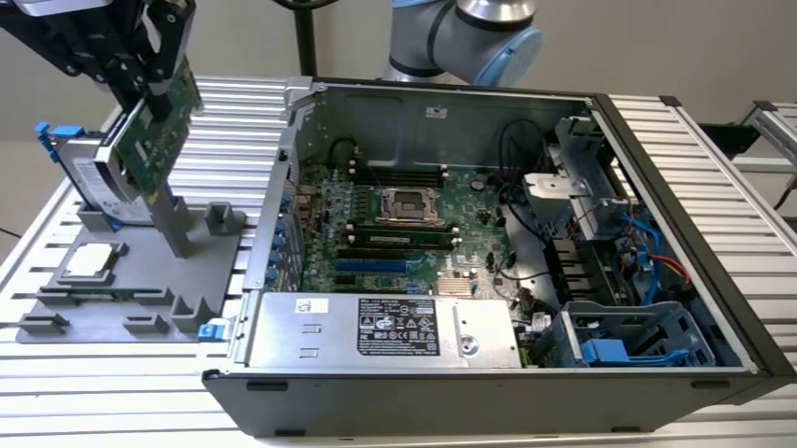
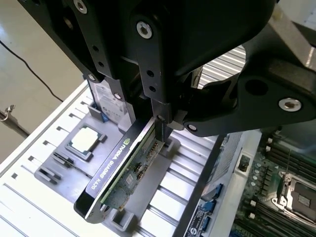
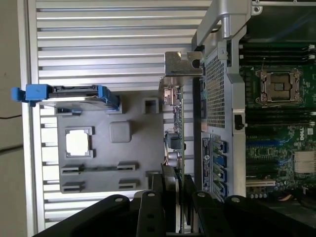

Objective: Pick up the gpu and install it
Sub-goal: 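Pick up the gpu and move the gpu toward the slot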

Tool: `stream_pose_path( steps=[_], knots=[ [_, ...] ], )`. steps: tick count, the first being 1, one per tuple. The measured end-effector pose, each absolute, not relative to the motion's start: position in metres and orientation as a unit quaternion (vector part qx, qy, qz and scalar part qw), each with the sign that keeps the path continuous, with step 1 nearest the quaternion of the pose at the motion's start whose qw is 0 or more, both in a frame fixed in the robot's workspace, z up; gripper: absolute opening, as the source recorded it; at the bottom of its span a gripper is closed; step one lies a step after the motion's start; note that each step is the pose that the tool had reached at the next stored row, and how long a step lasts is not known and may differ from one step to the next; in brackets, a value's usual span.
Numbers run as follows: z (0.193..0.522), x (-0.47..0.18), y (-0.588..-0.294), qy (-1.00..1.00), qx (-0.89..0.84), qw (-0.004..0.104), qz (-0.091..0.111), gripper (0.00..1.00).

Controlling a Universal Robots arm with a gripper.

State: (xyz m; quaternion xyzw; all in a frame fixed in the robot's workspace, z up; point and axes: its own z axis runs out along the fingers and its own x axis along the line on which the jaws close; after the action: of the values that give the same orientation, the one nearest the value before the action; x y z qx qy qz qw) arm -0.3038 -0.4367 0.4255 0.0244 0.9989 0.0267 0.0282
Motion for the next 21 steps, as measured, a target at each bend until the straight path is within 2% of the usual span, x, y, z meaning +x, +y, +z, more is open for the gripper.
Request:
stream_pose_path(
  steps=[21],
  knots=[
    [0.425, -0.289, -0.437, 0.999, 0.024, 0.028, 0.027, 0.00]
  ],
)
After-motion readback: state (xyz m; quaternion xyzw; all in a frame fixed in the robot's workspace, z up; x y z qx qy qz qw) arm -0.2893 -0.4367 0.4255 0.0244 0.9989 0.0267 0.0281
